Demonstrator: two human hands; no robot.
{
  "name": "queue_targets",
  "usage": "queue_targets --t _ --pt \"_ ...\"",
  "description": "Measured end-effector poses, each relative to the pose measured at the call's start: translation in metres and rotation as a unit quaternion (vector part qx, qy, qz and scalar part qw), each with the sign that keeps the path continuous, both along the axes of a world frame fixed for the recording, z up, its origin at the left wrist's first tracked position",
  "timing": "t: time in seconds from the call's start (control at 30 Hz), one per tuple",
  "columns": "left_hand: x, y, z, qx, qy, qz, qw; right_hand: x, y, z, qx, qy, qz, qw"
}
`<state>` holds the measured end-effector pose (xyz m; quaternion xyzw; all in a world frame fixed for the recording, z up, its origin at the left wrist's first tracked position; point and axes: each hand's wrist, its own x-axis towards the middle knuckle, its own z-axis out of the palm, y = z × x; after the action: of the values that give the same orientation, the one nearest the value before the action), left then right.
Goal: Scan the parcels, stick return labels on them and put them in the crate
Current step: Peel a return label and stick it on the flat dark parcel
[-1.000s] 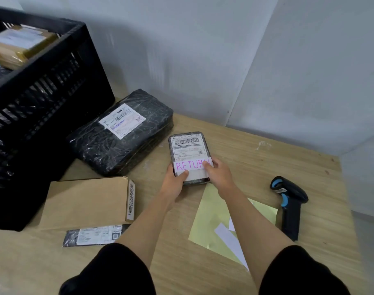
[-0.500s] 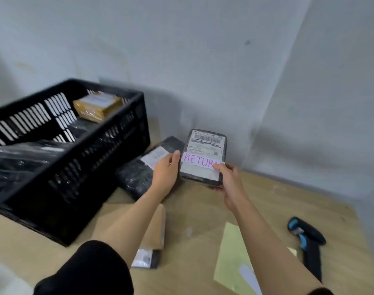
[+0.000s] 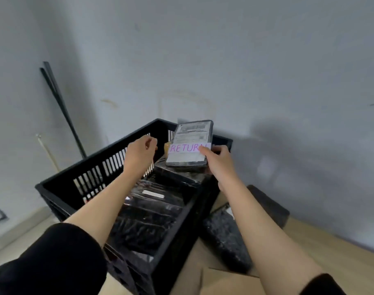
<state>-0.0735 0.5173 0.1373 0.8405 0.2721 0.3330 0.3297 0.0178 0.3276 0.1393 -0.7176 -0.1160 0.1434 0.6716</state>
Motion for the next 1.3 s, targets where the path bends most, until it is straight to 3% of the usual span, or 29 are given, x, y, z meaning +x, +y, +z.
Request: queue_targets --t 0.1,0.23,0.4,0.67,0.83,0.97,1.17,1.3 --pt "-0.015 0.062 -0.012 0.066 0.046 0.028 0.996 0.003 0.058 -0.003 -0.055 0.011 0.021 0.998" --pt "-0.025 0.126 -0.029 0.193 0.166 0.099 0.962 0.014 0.103 -0.025 -0.153 0.084 0.084 0.981" --pt "-0.028 0.164 -0.047 0.133 0.305 0.092 0.938 0.020 0.115 -0.055 -0.341 0.123 0.158 0.919" --pt "-0.025 0.166 -0.061 0.219 0.317 0.120 0.915 0.011 0.136 -0.066 -0.409 -0.057 0.234 0.880" --pt "-0.025 0.166 -0.064 0.238 0.316 0.127 0.910 -0.009 0.151 -0.060 -0.525 -0.159 0.323 0.771" --pt "-0.023 0.165 -0.066 0.251 0.322 0.131 0.903 0.006 0.134 -0.065 -0.450 -0.160 0.343 0.809" --pt "-0.031 0.156 -0.062 0.251 0.338 0.087 0.903 0.000 0.126 -0.072 -0.460 -0.202 0.340 0.795" --pt "-0.028 0.114 -0.050 0.167 0.326 0.047 0.929 -0.013 0.118 -0.052 -0.454 -0.288 0.283 0.795"
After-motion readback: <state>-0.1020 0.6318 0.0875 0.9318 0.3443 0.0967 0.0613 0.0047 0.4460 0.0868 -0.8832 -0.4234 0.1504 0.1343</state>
